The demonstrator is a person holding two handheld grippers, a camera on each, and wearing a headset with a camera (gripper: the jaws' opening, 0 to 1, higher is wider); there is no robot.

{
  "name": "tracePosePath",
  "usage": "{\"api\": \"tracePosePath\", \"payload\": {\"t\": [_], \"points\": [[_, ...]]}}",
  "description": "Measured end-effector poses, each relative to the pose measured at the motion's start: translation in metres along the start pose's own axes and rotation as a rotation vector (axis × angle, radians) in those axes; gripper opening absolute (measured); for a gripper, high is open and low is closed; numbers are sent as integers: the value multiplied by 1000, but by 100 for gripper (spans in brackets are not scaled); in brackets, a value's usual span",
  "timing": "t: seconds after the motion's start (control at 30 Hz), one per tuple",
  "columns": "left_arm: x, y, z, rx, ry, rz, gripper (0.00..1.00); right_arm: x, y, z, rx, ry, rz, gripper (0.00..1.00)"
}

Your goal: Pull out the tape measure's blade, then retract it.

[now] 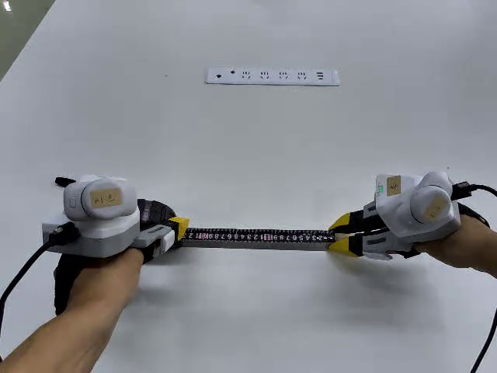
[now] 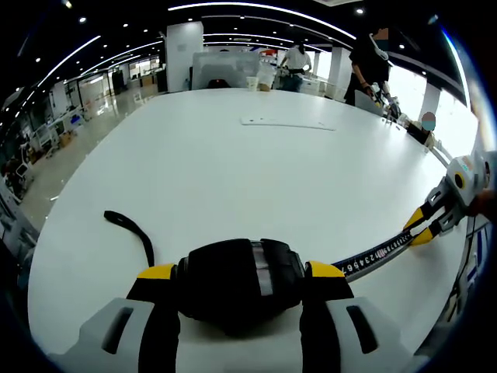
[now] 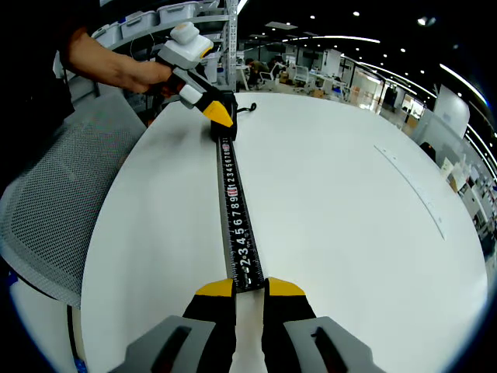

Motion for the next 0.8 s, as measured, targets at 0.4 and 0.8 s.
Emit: {"api": "tracePosePath", "payload": {"t": [0.4, 0.8], "points": [[0, -2, 0, -6, -4, 4, 57, 2, 0, -3, -5, 2, -8, 8], [0, -2, 1, -16, -7, 10, 57, 6, 0, -7, -6, 8, -17, 8]]}}
Point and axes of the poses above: the centre of the closed fingertips' face, and the gripper's own axes: x roughly forward along the fingers, y roughly to its right, z roughly out of its underside, the point moved 5 cm from there along -x, roughly backward along the fingers, and after that the axes turned 15 degrees about -z, right-handed, at the moved point
